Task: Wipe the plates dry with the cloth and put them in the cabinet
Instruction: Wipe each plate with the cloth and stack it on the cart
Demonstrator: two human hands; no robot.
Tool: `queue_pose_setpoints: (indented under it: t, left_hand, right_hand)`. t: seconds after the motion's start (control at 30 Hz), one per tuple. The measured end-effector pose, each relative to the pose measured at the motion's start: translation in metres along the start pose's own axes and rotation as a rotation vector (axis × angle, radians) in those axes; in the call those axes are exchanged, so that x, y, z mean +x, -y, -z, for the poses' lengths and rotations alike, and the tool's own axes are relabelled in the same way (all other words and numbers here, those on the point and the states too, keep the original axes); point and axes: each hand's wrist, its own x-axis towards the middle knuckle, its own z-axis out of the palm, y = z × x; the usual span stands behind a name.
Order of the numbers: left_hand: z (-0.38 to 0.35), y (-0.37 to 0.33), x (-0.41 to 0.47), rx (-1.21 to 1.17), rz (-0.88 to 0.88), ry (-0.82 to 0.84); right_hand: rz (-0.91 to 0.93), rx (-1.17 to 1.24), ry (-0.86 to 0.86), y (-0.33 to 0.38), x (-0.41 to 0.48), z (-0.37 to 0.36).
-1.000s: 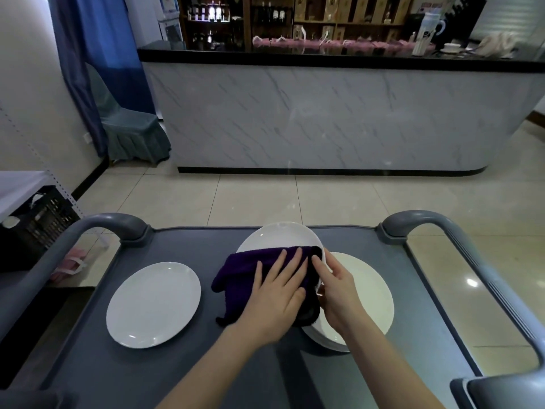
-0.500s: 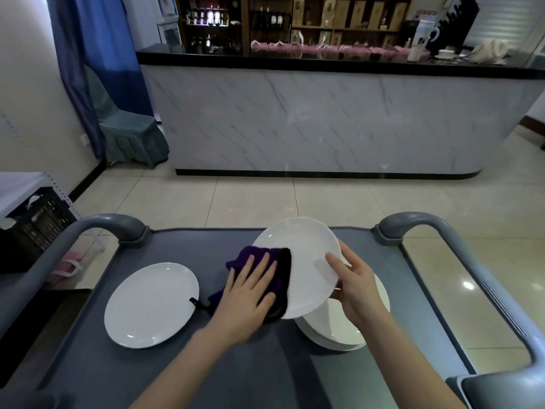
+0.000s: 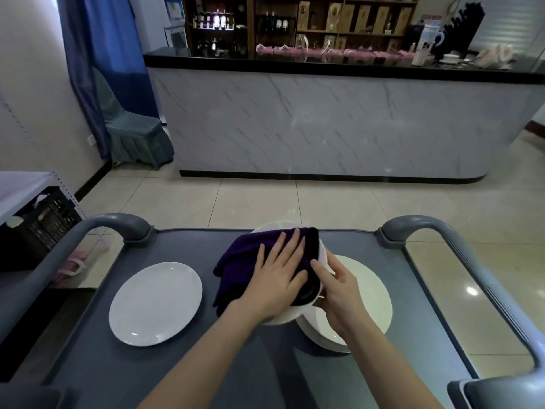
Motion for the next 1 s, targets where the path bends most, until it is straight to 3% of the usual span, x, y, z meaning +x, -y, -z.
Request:
queue_pose_setpoints:
  t: [0.17, 0.27, 0.43, 0.67, 0.83, 1.0]
  left_hand:
    - [0.006, 0.027, 0.005, 0.008, 0.003, -0.016]
    - [0.003, 0.035, -0.001, -0.041, 0.067, -0.137]
    - [0.013, 0.045, -0.001, -0.260, 0.256, -0.243]
    - [0.046, 0.047, 0.000, -0.586, 0.224, -0.419]
    - [0.064, 0.053, 0.001, -0.586, 0.202, -0.370]
    - [0.062, 0.052, -0.002, -0.545, 0.372, -0.577]
  right_hand:
    - [-0.002, -0.044, 0.025, -0.001, -0.010, 0.005]
    - [-0.009, -0.085, 0.040, 0.002, -0.013, 0.012]
    - [0.024, -0.247, 0.104, 0.013, -0.012, 0.020]
    - [0.175, -0.495, 0.162, 0.037, -0.010, 0.015]
    - [0.257, -0.584, 0.130, 0.048, -0.005, 0.008]
    - [0.300, -0.580, 0.142, 0.049, -0.004, 0.006]
